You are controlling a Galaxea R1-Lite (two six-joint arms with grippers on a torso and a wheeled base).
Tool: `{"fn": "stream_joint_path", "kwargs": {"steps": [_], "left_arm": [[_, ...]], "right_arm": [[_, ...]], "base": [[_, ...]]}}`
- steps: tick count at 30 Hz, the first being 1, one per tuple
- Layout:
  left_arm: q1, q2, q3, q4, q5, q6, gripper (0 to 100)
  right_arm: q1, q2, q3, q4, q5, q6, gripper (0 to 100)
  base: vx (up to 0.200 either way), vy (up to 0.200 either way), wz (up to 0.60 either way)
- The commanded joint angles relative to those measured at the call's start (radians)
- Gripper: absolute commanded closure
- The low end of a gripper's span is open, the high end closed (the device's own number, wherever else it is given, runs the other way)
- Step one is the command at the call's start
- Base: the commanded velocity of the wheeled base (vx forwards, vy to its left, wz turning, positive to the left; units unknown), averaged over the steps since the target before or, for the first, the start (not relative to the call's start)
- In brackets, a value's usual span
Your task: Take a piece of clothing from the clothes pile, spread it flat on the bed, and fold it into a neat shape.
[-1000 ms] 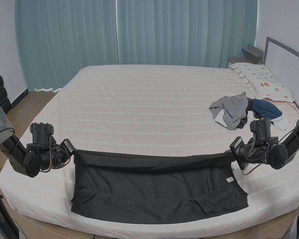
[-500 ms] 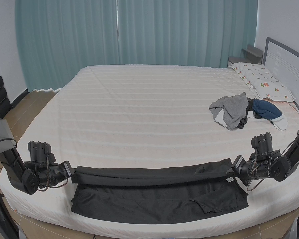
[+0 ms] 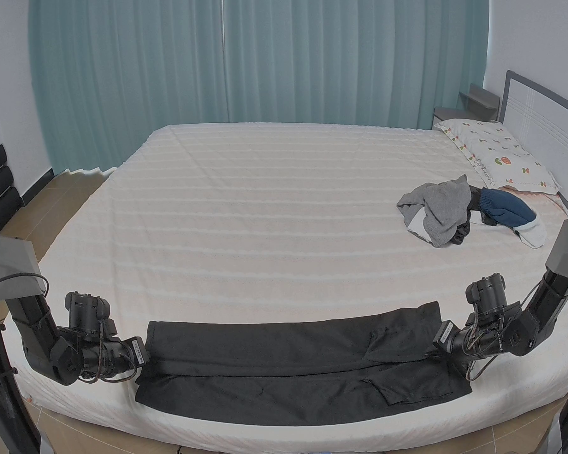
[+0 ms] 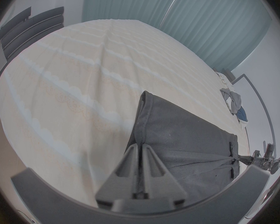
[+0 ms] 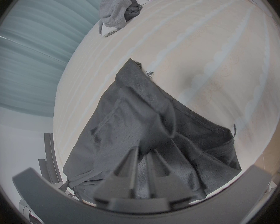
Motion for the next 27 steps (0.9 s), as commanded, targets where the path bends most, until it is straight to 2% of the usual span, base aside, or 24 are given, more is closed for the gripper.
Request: {"fn": "stream_joint_path", "kwargs": {"steps": [1,7,11,13,16,18,21,24,27], "left_arm": [[0.0,0.0,-0.001,0.0,-0.001,-0.002,0],[0.031,-0.034,-0.019,0.0,-0.001,-0.022,0],[0.048,-0.052,-0.076,0.008,-0.003,-0.098,0],[0.046,-0.044,-0.129,0.014,-0.004,-0.159,0],[0.04,-0.009,-0.192,0.022,-0.006,-0.202,0],[0.037,0.011,-0.211,0.028,-0.006,-0.203,0],[0.021,0.071,-0.26,0.046,-0.008,-0.205,0],[0.009,0.114,-0.28,0.046,-0.009,-0.205,0],[0.006,0.14,-0.298,0.046,-0.008,-0.205,0]], "right_arm": [[-0.003,-0.008,-0.002,0.0,0.001,0.001,0],[-0.034,-0.117,-0.007,0.0,0.001,0.001,0],[-0.078,-0.14,-0.043,0.001,0.01,-0.028,0],[-0.099,-0.123,-0.063,0.0,0.031,-0.049,0],[-0.119,-0.082,-0.097,0.0,0.077,-0.054,0],[-0.126,-0.065,-0.108,-0.002,0.094,-0.056,0],[-0.155,-0.011,-0.148,-0.002,0.156,-0.074,0],[-0.184,0.045,-0.18,-0.002,0.221,-0.142,0],[-0.193,0.085,-0.203,-0.011,0.238,-0.183,0]], "base": [[0.0,0.0,0.0],[0.0,0.0,0.0],[0.0,0.0,0.0],[0.0,0.0,0.0],[0.0,0.0,0.0],[0.0,0.0,0.0],[0.0,0.0,0.0],[0.0,0.0,0.0],[0.0,0.0,0.0]]}}
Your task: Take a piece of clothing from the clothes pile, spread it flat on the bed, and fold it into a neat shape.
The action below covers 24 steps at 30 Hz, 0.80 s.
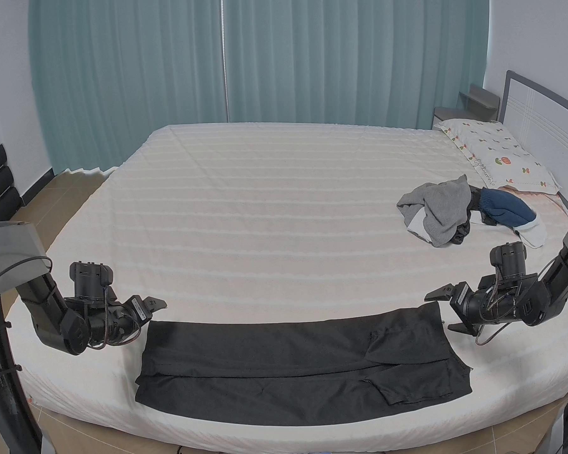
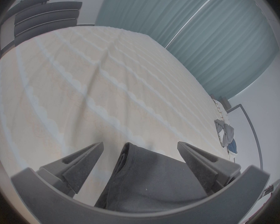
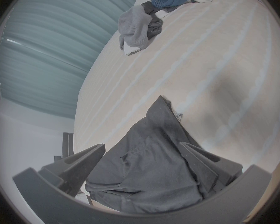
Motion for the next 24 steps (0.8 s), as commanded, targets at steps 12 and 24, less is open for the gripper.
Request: {"fn": "stream_joint_path", "kwargs": {"steps": [12,24], "left_arm": [[-0.011,0.115,-0.094,-0.008,0.034,-0.083,100],[-0.008,0.121,-0.096,-0.011,0.067,-0.084,100]], "right_arm": [[-0.054,0.19,-0.095,-0.104,0.027,-0.128,0],[-0.059,0.267,-0.17,-0.132,0.029,-0.118,100]], "base": [[0.0,0.0,0.0],[0.0,0.0,0.0]]}}
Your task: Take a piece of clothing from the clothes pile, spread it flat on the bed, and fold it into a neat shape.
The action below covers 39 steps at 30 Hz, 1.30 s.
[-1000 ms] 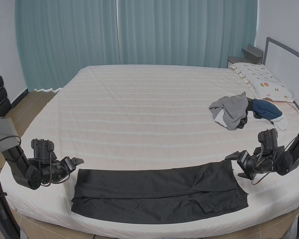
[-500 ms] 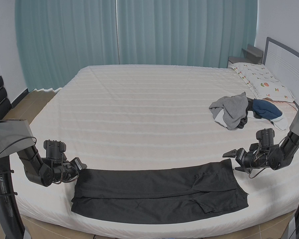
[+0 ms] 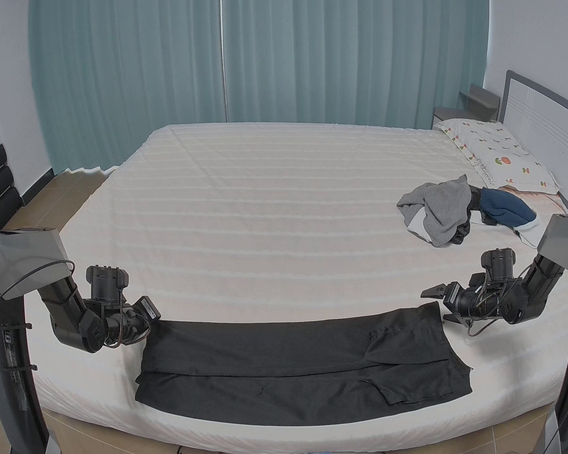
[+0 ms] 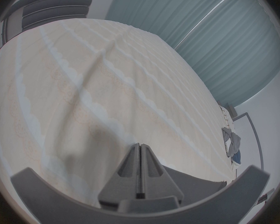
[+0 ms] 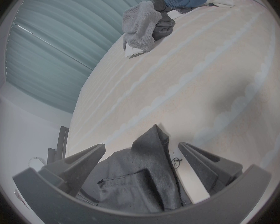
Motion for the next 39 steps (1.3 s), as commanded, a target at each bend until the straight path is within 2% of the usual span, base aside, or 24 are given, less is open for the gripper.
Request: {"fn": "stream_joint_path", "kwargs": {"steps": [1,14,23,24,25,33,39], "left_arm": [[0.001,0.004,-0.001,-0.001,0.001,-0.002,100],[0.004,0.007,0.001,-0.001,0.002,0.0,100],[0.005,0.013,-0.001,0.0,0.002,-0.002,100],[0.005,0.013,-0.001,0.0,0.002,-0.002,100],[0.005,0.012,-0.001,0.0,0.002,-0.002,0],[0.005,0.012,0.001,0.0,0.001,-0.005,0],[0.008,0.004,0.001,0.0,-0.006,-0.054,0]], "right_arm": [[0.0,0.042,-0.024,-0.002,0.001,0.005,100],[-0.041,0.047,-0.055,-0.002,0.001,0.011,100],[-0.041,0.053,-0.052,-0.03,0.001,0.011,100],[-0.041,0.053,-0.05,-0.031,0.001,0.011,0],[-0.041,0.053,-0.047,-0.036,0.001,0.011,0],[-0.043,-0.021,-0.01,-0.08,0.001,0.009,0],[-0.004,-0.12,0.06,-0.086,0.042,-0.004,0]], "base": [[0.0,0.0,0.0],[0.0,0.0,0.0],[0.0,0.0,0.0],[0.0,0.0,0.0],[0.0,0.0,0.0],[0.0,0.0,0.0],[0.0,0.0,0.0]]}}
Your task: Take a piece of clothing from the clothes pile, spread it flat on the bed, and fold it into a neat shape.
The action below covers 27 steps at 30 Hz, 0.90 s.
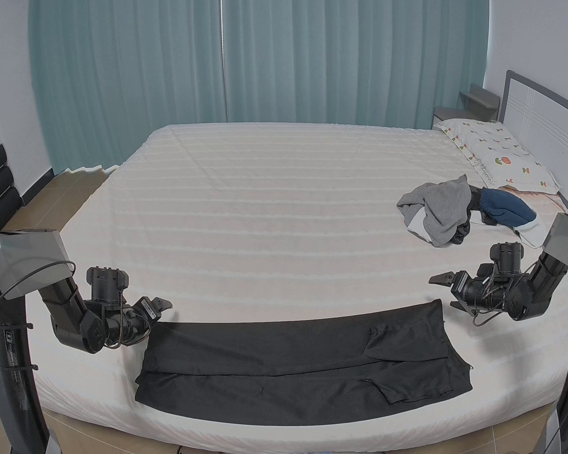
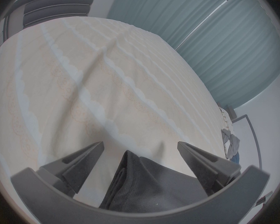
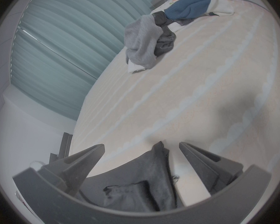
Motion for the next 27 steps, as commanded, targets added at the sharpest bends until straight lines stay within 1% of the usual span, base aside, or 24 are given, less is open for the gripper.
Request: {"fn": "stream_joint_path", "kwargs": {"steps": [1,2,3,4,5,6,9,18,23,24,27], "left_arm": [[0.004,-0.008,0.0,0.004,-0.008,-0.035,0],[0.005,-0.008,0.0,0.004,-0.008,-0.035,0],[0.01,-0.008,0.002,0.004,-0.009,-0.035,0],[0.01,-0.008,0.003,0.004,-0.009,-0.035,0],[0.012,-0.008,0.003,0.004,-0.009,-0.035,0],[0.012,-0.008,0.003,0.004,-0.009,-0.035,0],[0.012,-0.006,0.003,0.004,-0.011,-0.035,0],[0.012,-0.005,0.003,0.004,-0.011,-0.034,0],[0.012,-0.006,0.006,0.003,-0.011,-0.035,0],[0.012,-0.006,0.006,0.003,-0.011,-0.035,0],[0.012,-0.006,0.005,0.003,-0.011,-0.035,0]], "right_arm": [[0.042,-0.097,0.058,-0.002,0.035,-0.014,0],[0.046,-0.1,0.064,-0.002,0.039,-0.019,0],[0.057,-0.103,0.077,-0.002,0.049,-0.053,0],[0.063,-0.101,0.08,-0.002,0.052,-0.067,0],[0.069,-0.095,0.091,-0.002,0.061,-0.113,0],[0.074,-0.09,0.098,0.0,0.065,-0.14,0],[0.085,-0.064,0.106,-0.002,0.078,-0.191,0],[0.091,0.009,0.11,-0.005,0.076,-0.254,0],[0.092,0.037,0.112,-0.025,0.079,-0.257,0],[0.092,0.037,0.117,-0.028,0.079,-0.258,100],[0.094,0.035,0.141,-0.046,0.079,-0.26,100]], "base": [[0.0,0.0,0.0],[0.0,0.0,0.0],[0.0,0.0,0.0],[0.0,0.0,0.0],[0.0,0.0,0.0],[0.0,0.0,0.0],[0.0,0.0,0.0],[0.0,0.0,0.0],[0.0,0.0,0.0],[0.0,0.0,0.0],[0.0,0.0,0.0]]}}
